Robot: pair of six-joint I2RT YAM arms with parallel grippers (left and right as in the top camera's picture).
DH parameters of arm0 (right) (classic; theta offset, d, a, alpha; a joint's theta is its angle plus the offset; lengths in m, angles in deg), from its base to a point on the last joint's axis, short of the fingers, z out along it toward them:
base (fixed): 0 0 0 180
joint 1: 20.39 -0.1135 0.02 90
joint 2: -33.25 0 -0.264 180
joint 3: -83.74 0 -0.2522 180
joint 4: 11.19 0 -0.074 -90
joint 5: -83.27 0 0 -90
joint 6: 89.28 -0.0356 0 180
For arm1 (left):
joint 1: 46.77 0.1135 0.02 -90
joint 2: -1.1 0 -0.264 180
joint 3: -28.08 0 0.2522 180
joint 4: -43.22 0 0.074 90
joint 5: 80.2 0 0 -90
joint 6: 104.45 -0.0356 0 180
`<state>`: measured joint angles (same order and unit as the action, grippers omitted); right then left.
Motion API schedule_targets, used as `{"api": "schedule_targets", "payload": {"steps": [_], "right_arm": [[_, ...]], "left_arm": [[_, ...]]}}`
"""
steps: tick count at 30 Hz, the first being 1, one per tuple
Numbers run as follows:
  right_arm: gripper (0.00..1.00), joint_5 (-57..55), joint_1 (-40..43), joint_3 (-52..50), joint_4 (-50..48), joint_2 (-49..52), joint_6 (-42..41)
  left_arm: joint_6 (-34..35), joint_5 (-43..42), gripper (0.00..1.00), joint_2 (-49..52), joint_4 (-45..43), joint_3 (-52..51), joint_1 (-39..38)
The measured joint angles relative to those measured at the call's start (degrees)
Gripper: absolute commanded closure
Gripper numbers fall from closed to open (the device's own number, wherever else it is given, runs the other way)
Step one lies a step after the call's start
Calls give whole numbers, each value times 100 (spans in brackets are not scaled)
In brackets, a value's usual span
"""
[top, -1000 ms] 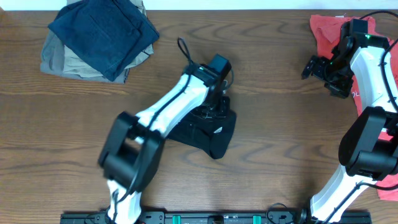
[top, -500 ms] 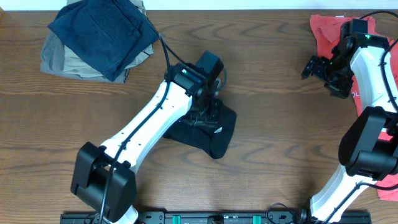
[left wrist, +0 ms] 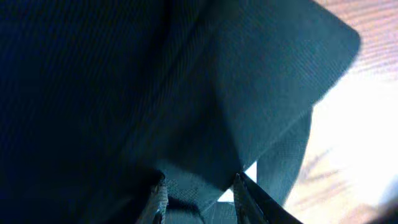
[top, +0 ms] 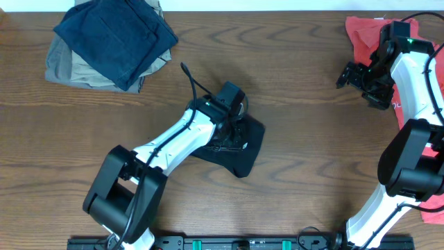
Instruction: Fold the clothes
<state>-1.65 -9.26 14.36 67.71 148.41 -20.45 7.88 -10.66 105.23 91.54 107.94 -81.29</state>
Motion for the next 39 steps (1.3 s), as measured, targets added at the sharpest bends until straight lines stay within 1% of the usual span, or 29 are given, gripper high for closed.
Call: {"api": "schedule_targets", "payload": {"steps": [2,9,14,16,17,19,20,23,25,28,32,36,39], "right_arm": [[1,0,0,0,0,0,0],[1,0,0,0,0,0,0],[1,0,0,0,0,0,0],[1,0,0,0,0,0,0],[1,0,0,0,0,0,0],[1,0,0,0,-2,0,0],[1,0,0,0,0,0,0],[1,0,0,0,0,0,0],[1,0,0,0,0,0,0],[1,0,0,0,0,0,2],[1,0,0,0,-2,0,2],[1,0,0,0,0,0,0],[1,-2,0,0,0,0,0]], "left_arm": [[22,-24,63,63,-190,-81,0],[39,-236,63,90,-284,-85,13],[35,-645,62,42,-44,44,24],[11,-750,55,-94,144,162,24],[-42,-785,48,-216,201,232,33],[-140,-850,29,-538,260,361,85],[-184,-881,21,-728,267,409,153],[-260,-946,8,-1294,389,549,568],[-348,-916,1,-1541,612,612,1034],[-509,-800,2,-1622,986,634,1834],[-997,-708,2,-1316,1364,629,2896],[-1644,-933,2,-831,1567,627,3438],[-2153,-1456,2,-337,1617,621,3600]]}}
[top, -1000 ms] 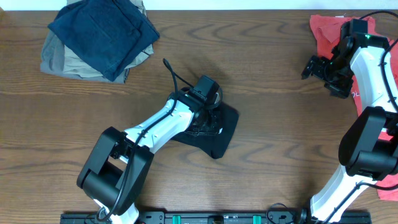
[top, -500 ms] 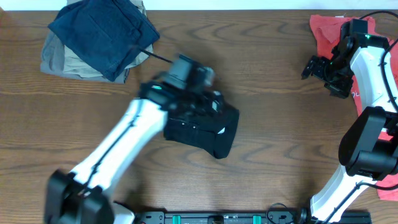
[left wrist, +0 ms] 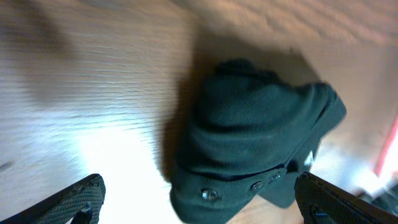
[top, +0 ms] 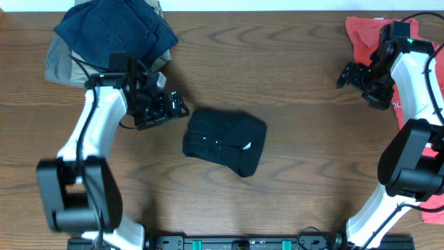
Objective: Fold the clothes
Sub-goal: 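Grasp the black bundle's left edge with the left gripper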
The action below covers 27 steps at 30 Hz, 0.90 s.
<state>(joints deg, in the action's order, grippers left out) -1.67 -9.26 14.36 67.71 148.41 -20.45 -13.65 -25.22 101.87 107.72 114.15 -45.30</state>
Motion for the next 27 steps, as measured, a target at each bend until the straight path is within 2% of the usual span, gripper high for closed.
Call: {"api": "schedule_targets", "payload": {"steps": [5,12,16,18,24,27], "right_arm": [[1,2,0,0,0,0,2],[1,2,0,0,-2,0,0],[1,2,0,0,0,0,2],[1,2,0,0,-2,0,0],[1,2,0,0,0,0,2],[1,2,0,0,0,0,2]], "left_arm": [[-649,-896,2,929,-83,-9,15],[-1147,-1814,2,1725,-52,-35,15],[-1248,-2026,2,1792,-59,-35,-7],[-1270,-2061,7,1801,-79,-35,-55],[-1279,-2063,9,1816,-334,-35,-387],[-1198,-2068,16,1816,-520,-35,-566]]}}
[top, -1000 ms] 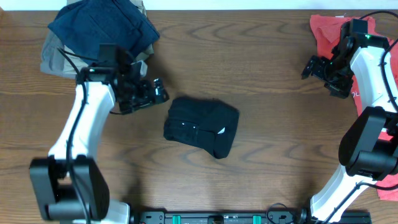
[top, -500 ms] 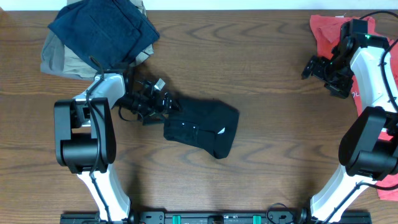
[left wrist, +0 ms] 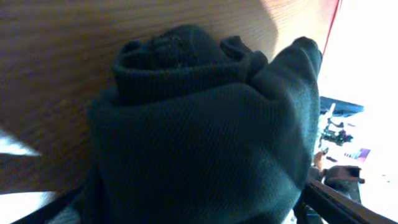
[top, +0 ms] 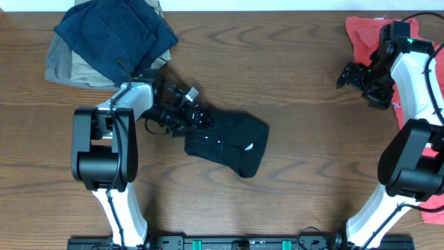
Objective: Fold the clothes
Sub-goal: 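Grasp the black bundle's left edge with the left gripper, then carry the black bundle up-left onto the clothes stack with the left gripper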
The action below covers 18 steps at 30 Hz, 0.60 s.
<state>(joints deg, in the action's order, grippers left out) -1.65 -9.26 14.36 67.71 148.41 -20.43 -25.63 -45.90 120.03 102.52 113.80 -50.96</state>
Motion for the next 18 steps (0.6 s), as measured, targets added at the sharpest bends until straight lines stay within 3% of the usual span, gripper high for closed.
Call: {"api": "schedule_targets", "payload": {"steps": [3,5,9,18], "right_arm": [[2,0,0,0,0,0,-2],[1,0,0,0,0,0,0],[1,0,0,0,-2,0,4],[1,0,0,0,-2,0,20]], "left_arm": [[138,44,32,4,-138,0,-164],[201,66,48,24,-166,-2,-258],[282,76,92,57,-177,-9,-396],[914,470,94,57,-68,146,-417]]}}
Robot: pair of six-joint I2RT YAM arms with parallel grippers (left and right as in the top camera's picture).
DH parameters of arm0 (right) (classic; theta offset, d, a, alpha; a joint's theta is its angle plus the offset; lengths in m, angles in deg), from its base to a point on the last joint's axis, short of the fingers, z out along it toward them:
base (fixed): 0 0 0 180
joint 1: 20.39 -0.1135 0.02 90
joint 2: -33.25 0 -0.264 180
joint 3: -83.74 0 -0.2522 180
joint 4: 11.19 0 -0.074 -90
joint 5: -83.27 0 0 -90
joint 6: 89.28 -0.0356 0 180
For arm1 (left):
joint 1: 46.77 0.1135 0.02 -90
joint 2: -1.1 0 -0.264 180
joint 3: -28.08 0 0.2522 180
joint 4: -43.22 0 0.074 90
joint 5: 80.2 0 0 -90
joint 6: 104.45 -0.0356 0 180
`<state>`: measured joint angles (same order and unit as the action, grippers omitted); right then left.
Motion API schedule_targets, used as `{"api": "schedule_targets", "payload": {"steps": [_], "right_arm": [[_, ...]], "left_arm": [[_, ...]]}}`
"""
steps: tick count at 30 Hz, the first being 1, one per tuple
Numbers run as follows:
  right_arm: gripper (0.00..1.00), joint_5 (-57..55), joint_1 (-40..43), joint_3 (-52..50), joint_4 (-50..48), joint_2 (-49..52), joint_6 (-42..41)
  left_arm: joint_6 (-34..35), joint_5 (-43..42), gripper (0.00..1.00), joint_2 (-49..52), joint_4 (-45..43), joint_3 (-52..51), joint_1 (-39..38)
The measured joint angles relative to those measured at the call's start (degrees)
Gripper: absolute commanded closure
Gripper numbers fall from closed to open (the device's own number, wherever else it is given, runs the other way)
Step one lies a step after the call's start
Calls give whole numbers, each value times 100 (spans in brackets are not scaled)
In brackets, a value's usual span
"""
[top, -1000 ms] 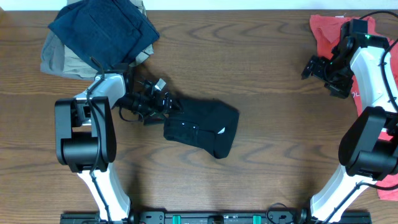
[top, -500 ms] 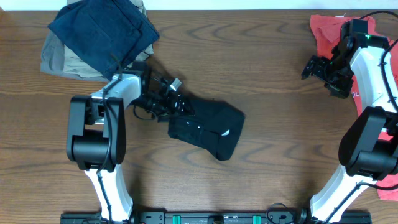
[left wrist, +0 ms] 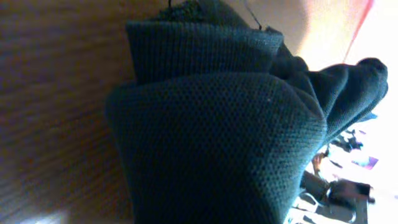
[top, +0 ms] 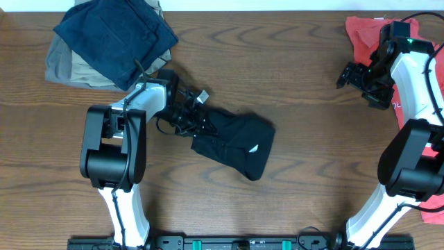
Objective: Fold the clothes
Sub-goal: 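Carry the black bundle up-left onto the clothes stack with the left gripper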
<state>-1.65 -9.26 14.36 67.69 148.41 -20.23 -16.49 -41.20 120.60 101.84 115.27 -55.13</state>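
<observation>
A black folded garment (top: 236, 142) lies in the middle of the wooden table. In the left wrist view this garment (left wrist: 217, 124) fills nearly the whole frame and hides the fingers. My left gripper (top: 199, 117) lies low against the garment's left edge; from overhead its fingers look spread, so open. My right gripper (top: 343, 75) hangs at the far right over bare wood, open and holding nothing, just left of a red cloth (top: 364, 35).
A pile of folded clothes sits at the back left, a navy piece (top: 114, 35) on top of a khaki one (top: 62, 69). More red fabric (top: 433, 208) shows at the right edge. A black rail (top: 243, 243) runs along the table's front.
My left gripper has pressed further right into the black garment's left edge. The garment has shifted a little to the right and toward the front. The right arm has not moved.
My left gripper was first on top of the black garment with cloth between its fingers. Then it was open and clear of the garment, off to the left. After that it was at the garment's left edge, and now it is pressed against it, the garment slightly displaced.
</observation>
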Motion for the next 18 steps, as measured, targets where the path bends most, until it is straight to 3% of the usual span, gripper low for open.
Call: {"api": "schedule_targets", "payload": {"steps": [10,18], "right_arm": [[1,-2,0,0,2,0,2],[1,0,0,0,2,0,15]], "left_arm": [[232,2260,94,9,81,1408,44],[-431,4162,94,11,-988,1679,48]]}}
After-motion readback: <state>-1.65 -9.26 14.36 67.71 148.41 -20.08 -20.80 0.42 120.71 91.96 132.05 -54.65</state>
